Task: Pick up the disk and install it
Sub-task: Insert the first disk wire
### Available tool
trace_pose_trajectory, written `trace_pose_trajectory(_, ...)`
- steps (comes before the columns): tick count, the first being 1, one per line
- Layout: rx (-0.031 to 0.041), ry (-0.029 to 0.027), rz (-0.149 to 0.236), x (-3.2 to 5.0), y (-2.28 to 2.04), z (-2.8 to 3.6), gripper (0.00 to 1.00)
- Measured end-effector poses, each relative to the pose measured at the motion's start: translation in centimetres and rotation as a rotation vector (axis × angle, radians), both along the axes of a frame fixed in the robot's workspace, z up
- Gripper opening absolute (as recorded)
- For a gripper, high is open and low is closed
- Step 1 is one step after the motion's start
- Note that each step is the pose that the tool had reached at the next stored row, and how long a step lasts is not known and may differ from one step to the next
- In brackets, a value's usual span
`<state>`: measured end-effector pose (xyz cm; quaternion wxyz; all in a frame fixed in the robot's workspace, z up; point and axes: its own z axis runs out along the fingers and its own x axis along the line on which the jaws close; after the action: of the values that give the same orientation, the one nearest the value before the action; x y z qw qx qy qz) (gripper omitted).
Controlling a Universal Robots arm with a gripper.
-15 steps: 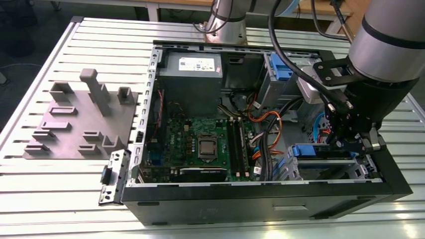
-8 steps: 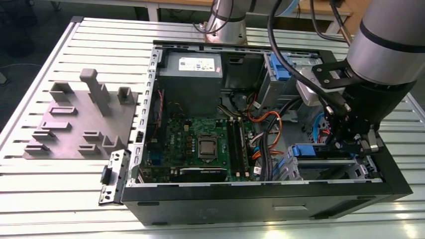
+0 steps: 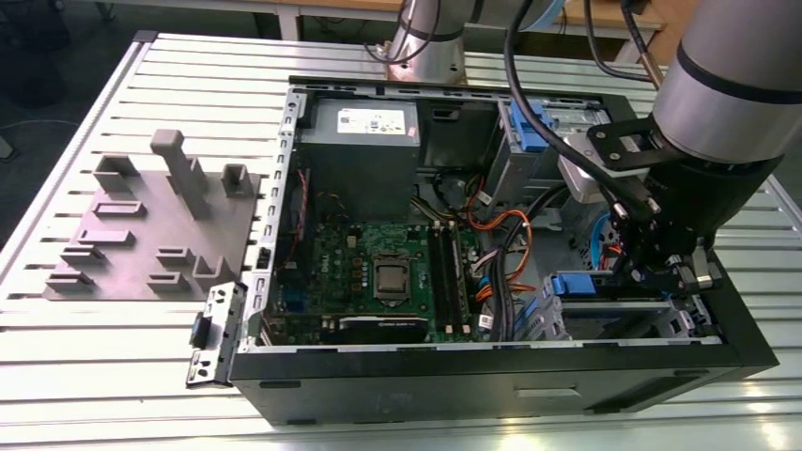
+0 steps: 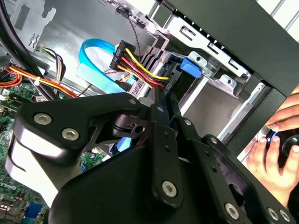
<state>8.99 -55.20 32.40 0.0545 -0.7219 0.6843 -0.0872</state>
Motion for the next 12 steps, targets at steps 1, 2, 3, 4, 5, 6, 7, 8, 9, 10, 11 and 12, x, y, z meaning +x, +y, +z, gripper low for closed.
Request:
trace_pose_trajectory(1, 0.0000, 0.0000, 0.000, 0.00, 0.00, 0.00, 0.16)
trace_pose_trajectory(2, -0.0001, 0.0000, 0.000, 0.00, 0.00, 0.00, 0.16)
trace_pose_trajectory(3, 0.0000, 0.0000, 0.000, 0.00, 0.00, 0.00, 0.16)
trace_pose_trajectory(4, 0.0002, 0.0000, 0.000, 0.00, 0.00, -0.02, 0.18)
trace_pose_trajectory(5, 0.0002, 0.0000, 0.000, 0.00, 0.00, -0.02, 0.18)
trace_pose_trajectory(6, 0.0004, 0.0001, 0.000, 0.00, 0.00, 0.00, 0.18)
trace_pose_trajectory(7, 0.0003, 0.0000, 0.000, 0.00, 0.00, 0.04, 0.24)
trace_pose_trajectory(8, 0.0003, 0.0000, 0.000, 0.00, 0.00, 0.11, 0.24)
trace_pose_trajectory(9, 0.0010, 0.0000, 0.000, 0.00, 0.00, 0.19, 0.24)
trace_pose_trajectory(10, 0.0016, 0.0000, 0.000, 0.00, 0.00, 0.30, 0.24)
trace_pose_trajectory(11, 0.0020, 0.0000, 0.000, 0.00, 0.00, 0.45, 0.24)
trace_pose_trajectory(12, 0.0020, 0.0000, 0.000, 0.00, 0.00, 0.63, 0.24)
